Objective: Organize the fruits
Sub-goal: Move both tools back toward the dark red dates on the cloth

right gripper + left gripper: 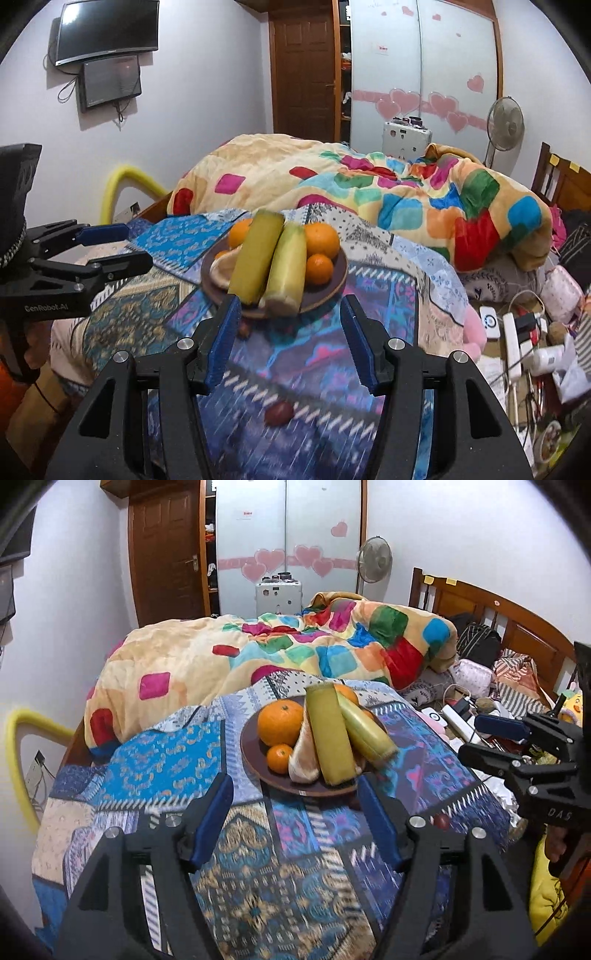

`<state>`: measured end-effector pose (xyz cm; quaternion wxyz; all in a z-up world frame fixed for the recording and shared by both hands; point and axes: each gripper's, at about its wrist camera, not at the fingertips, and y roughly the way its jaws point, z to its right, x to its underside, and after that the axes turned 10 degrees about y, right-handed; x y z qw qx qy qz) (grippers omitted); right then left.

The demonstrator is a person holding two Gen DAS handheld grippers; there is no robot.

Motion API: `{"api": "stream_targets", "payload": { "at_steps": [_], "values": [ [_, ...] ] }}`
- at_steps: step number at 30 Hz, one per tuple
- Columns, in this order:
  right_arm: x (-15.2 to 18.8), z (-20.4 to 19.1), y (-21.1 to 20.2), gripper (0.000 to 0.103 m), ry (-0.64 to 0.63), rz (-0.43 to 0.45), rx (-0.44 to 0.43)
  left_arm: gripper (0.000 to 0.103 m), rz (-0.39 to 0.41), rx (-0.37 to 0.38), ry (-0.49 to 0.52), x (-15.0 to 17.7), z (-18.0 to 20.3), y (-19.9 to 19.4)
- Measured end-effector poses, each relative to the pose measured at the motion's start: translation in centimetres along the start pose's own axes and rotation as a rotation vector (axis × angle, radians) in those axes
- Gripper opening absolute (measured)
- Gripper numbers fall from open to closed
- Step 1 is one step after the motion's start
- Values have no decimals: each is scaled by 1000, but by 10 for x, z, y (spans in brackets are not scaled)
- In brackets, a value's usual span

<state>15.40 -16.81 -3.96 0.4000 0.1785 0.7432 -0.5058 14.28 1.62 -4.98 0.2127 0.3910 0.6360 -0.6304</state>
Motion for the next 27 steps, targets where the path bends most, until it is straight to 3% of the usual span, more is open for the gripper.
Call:
{"api": "stream_targets", "payload": {
  "at_steps": [17, 20, 24, 25, 27],
  "values": [
    [73, 6, 27, 51, 33, -155, 20, 70, -102, 31, -28, 58, 14, 16],
    [77, 10, 36, 38, 48, -173, 14, 70, -114, 40, -23, 62, 18, 22],
    [79, 11, 40, 30, 49, -177, 12, 70, -123, 39, -2, 64, 26, 28],
    [78, 11, 40, 23, 43, -177, 14, 70, -122, 44, -2, 63, 27, 29],
    [76, 12, 40, 21, 50, -183, 3, 70, -123, 50, -2, 61, 29, 32]
  ]
}}
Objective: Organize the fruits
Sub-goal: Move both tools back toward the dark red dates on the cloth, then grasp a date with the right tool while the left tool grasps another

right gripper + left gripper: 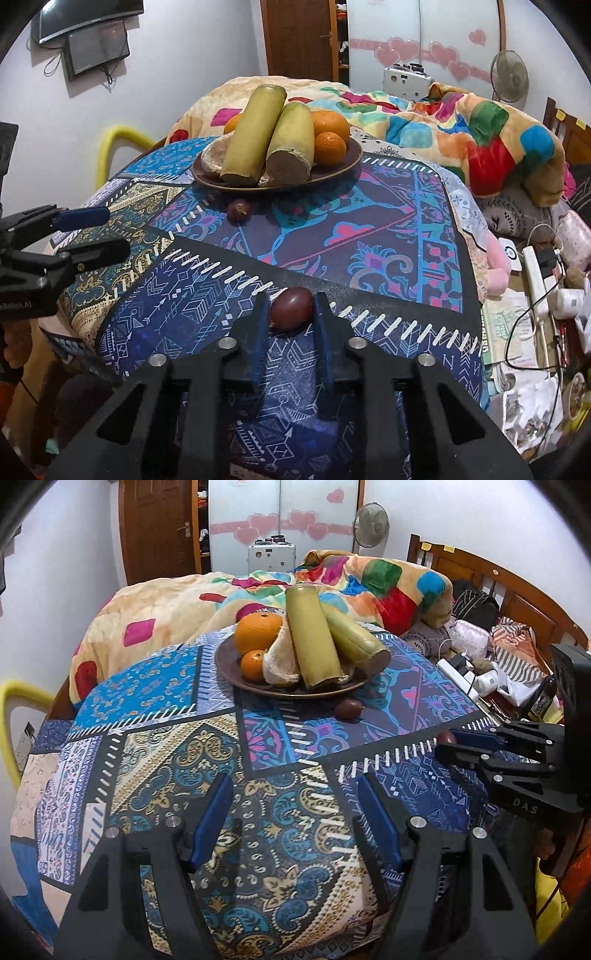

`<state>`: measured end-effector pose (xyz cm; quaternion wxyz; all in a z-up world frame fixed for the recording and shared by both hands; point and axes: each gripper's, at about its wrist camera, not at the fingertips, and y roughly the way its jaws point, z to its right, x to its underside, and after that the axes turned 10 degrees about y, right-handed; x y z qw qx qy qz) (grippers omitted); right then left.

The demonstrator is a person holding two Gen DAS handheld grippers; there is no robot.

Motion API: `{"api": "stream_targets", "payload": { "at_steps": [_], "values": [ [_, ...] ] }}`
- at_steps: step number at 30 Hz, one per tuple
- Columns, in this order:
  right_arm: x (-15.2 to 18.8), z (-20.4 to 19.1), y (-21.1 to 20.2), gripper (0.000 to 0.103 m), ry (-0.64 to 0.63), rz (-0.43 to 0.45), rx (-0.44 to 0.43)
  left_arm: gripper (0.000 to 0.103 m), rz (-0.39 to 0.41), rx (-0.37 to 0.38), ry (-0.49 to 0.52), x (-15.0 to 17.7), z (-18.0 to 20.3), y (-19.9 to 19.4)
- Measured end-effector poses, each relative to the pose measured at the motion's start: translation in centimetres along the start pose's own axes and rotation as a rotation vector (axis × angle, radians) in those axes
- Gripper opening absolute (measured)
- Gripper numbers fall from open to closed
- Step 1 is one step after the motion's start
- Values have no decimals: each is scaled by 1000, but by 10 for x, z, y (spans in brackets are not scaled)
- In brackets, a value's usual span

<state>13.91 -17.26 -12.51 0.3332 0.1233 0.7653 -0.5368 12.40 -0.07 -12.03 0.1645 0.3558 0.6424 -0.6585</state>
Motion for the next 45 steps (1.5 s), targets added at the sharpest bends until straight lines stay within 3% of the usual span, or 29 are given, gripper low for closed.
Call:
{"api": "stream_targets", "payload": {
  "at_steps": [9, 21, 27, 33, 45],
  "values": [
    [-10, 12, -9, 21, 21, 41, -4, 70, -10, 15, 7, -22, 13, 21],
    [-23, 30, -14, 21, 47, 90, -27, 69, -82, 54, 14, -53, 27, 66],
    [-24, 35, -8, 21, 55, 91, -44, 42, -112, 66, 26, -61, 32, 81],
    [-24, 36, -3, 21, 55, 85, -55, 24, -93, 62, 57, -61, 37, 80],
    [-38, 28, -10, 21, 41, 116, -51, 22, -46, 41, 32, -46, 5, 51]
  ]
}}
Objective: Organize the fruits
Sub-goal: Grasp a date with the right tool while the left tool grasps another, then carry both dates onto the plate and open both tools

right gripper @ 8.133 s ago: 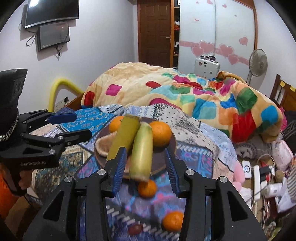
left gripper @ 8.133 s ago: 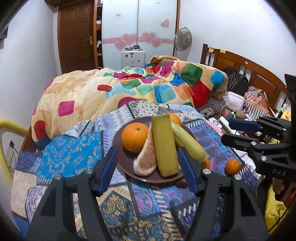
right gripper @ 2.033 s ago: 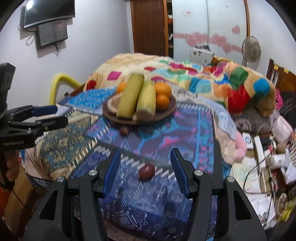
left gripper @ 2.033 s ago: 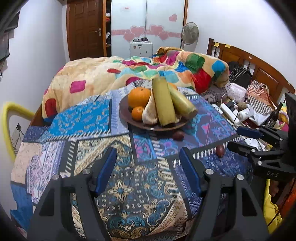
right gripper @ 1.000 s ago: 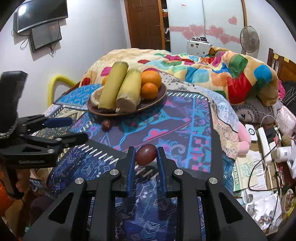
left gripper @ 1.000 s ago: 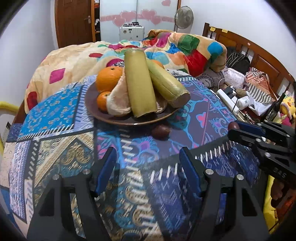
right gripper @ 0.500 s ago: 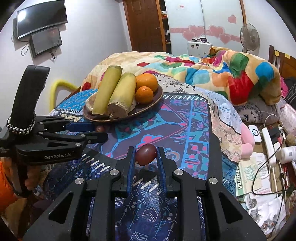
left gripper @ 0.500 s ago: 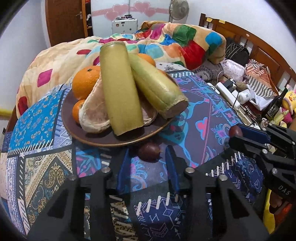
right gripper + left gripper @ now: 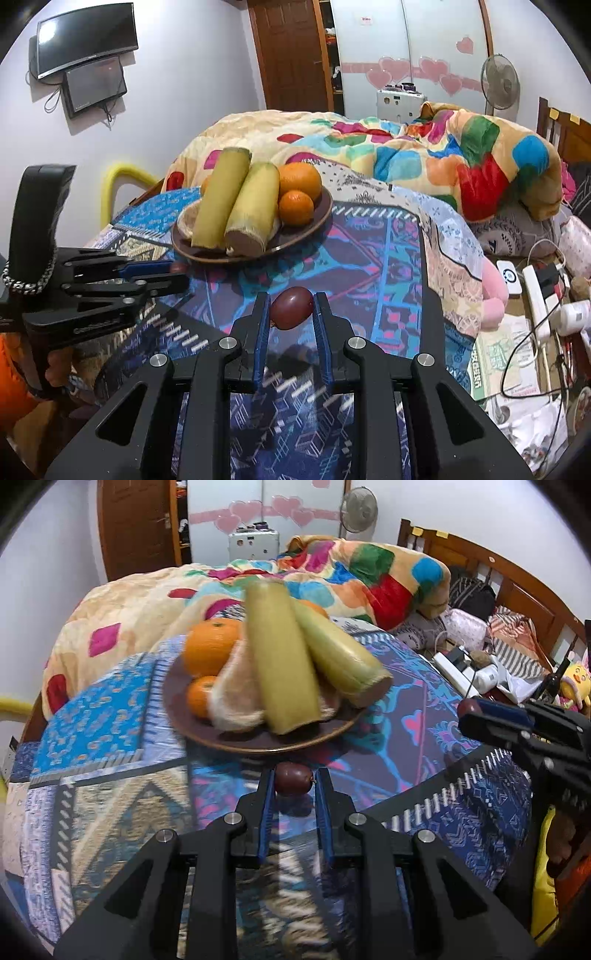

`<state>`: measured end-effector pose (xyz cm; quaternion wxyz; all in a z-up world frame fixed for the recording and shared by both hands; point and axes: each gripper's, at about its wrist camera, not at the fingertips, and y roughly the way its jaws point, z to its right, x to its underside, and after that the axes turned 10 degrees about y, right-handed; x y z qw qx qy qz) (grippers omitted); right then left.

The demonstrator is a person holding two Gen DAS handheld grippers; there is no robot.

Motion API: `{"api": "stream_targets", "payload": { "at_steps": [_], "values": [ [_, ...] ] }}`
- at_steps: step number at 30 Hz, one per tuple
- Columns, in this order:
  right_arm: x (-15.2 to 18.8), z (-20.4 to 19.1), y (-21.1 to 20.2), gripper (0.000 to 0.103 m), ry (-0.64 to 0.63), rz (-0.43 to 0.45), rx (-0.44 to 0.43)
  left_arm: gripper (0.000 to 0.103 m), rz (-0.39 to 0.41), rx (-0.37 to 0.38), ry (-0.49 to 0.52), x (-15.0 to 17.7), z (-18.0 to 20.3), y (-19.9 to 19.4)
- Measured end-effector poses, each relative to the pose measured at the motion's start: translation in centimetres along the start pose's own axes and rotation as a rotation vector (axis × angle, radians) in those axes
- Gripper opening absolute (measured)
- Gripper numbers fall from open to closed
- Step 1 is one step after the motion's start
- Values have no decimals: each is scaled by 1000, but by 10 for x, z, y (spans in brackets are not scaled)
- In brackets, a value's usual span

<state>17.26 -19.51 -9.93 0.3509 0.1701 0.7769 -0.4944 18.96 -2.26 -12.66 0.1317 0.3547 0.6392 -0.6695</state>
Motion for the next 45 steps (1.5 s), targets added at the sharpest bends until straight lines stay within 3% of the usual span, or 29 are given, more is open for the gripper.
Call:
{"api": "stream_targets", "payload": {
  "at_steps": [9, 17, 29, 36, 39, 45],
  "values": [
    [-24, -7, 10, 21, -15, 36, 11, 22, 39, -78, -39, -4, -49, -19],
    [-48, -12, 34, 21, -30, 45, 30, 22, 36, -62, -57, -17, -70, 0],
    [-57, -7, 67, 21, -35, -12, 64, 23, 23, -23, -10, -28, -71, 21],
    [-59, -8, 71, 21, -39, -25, 60, 26, 19, -38, 7, -29, -67, 25],
    [-59, -9, 75, 23, -43, -37, 58, 34, 20, -44, -3, -29, -71, 25],
    [-63, -2, 76, 33, -18, -34, 56, 36, 23, -20, -28, -28, -78, 25]
  ]
}}
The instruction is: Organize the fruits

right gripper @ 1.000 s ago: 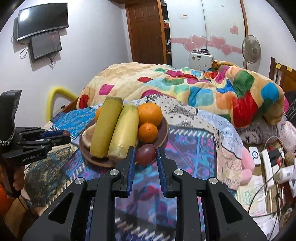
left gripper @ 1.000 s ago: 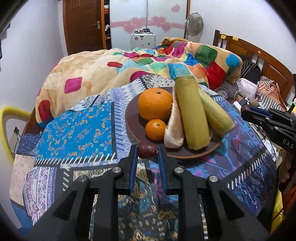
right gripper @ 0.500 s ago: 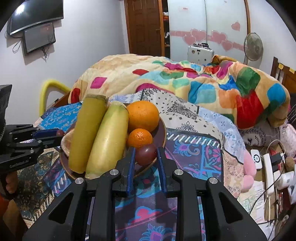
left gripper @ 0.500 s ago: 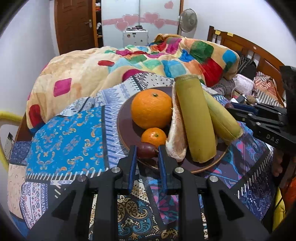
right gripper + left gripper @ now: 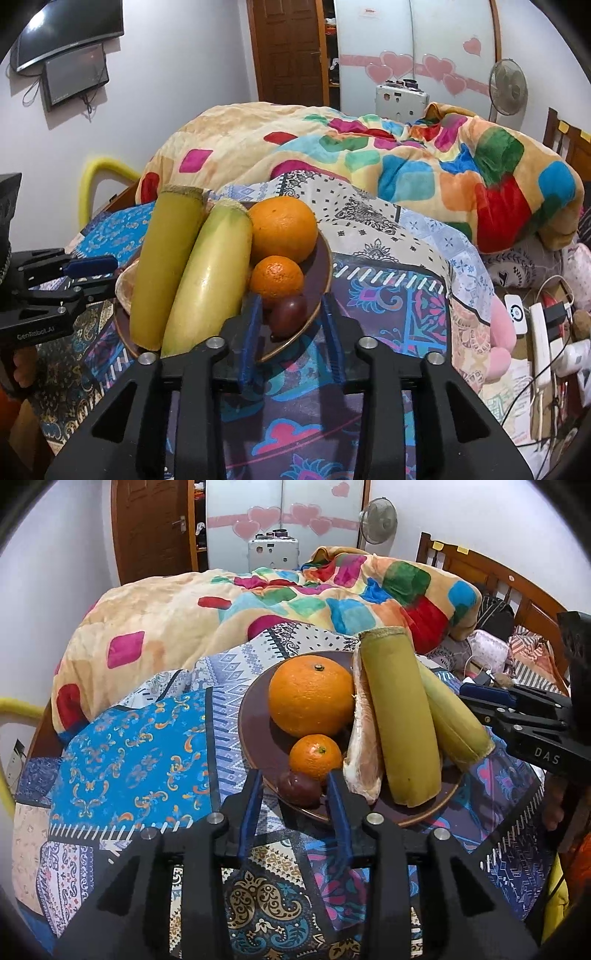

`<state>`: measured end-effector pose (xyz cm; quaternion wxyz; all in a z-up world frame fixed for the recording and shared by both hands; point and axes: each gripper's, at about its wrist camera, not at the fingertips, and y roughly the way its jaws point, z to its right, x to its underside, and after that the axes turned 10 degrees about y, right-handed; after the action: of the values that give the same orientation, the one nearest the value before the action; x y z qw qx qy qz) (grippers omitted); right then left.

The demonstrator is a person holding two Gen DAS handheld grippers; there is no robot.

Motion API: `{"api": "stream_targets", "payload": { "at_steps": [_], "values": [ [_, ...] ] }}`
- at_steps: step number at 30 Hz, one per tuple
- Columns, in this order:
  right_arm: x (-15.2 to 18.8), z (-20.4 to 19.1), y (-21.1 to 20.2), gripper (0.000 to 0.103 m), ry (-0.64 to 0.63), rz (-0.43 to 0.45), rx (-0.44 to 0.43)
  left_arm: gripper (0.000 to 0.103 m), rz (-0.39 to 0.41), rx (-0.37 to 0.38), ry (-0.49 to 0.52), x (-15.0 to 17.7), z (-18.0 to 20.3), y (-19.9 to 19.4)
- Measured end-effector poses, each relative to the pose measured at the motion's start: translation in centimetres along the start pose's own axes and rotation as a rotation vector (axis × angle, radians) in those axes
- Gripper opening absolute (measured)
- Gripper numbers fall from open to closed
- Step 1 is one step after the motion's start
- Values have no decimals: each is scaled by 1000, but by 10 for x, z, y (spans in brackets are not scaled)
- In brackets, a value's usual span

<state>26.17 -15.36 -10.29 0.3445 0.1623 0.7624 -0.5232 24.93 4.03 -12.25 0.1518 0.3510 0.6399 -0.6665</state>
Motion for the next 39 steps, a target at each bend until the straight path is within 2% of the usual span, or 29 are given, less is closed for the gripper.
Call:
{"api": "stream_targets", "payload": {
  "at_steps": [6, 7, 8, 9, 10, 16, 21, 25, 27, 29, 31, 32, 35, 37, 39],
  "values": [
    [-3, 1, -15, 34, 19, 40, 3, 37, 58, -16, -10, -3, -1, -26],
    [-4, -1, -23, 34, 16, 58, 9, 38, 78, -21, -17, -4, -1, -36],
    [-4, -4, -29, 34, 12, 69, 9, 44, 94, -25, -23, -5, -1, -44],
    [-4, -8, -39, 34, 9, 87, 7, 50, 114, -33, -28, -6, 0, -54],
    [-4, -12, -48, 34, 7, 104, 5, 52, 141, -44, -31, -6, 2, -67],
    [2, -42, -120, 34, -24, 248, -27, 54, 288, -100, -33, -2, 21, -145],
    [15, -63, -181, 35, -21, 373, -67, 62, 428, -154, -39, 14, 45, -213],
    [31, -79, -225, 37, -19, 462, -86, 63, 509, -180, -31, 28, 64, -252],
    [39, -84, -241, 43, -13, 501, -88, 63, 534, -190, -27, 35, 72, -267],
    [45, -88, -251, 54, -6, 535, -88, 65, 554, -204, -20, 42, 80, -279],
    [50, -91, -258, 59, -4, 559, -85, 78, 568, -211, -17, 46, 85, -285],
    [53, -93, -261, 66, -5, 568, -81, 87, 577, -207, -17, 49, 87, -288],
    [60, -97, -268, 84, 0, 586, -76, 88, 585, -194, -27, 55, 89, -294],
    [63, -97, -271, 85, 2, 600, -65, 90, 584, -186, -39, 58, 89, -297],
    [65, -98, -272, 91, 3, 608, -50, 99, 592, -200, -51, 60, 89, -299]
  ]
}}
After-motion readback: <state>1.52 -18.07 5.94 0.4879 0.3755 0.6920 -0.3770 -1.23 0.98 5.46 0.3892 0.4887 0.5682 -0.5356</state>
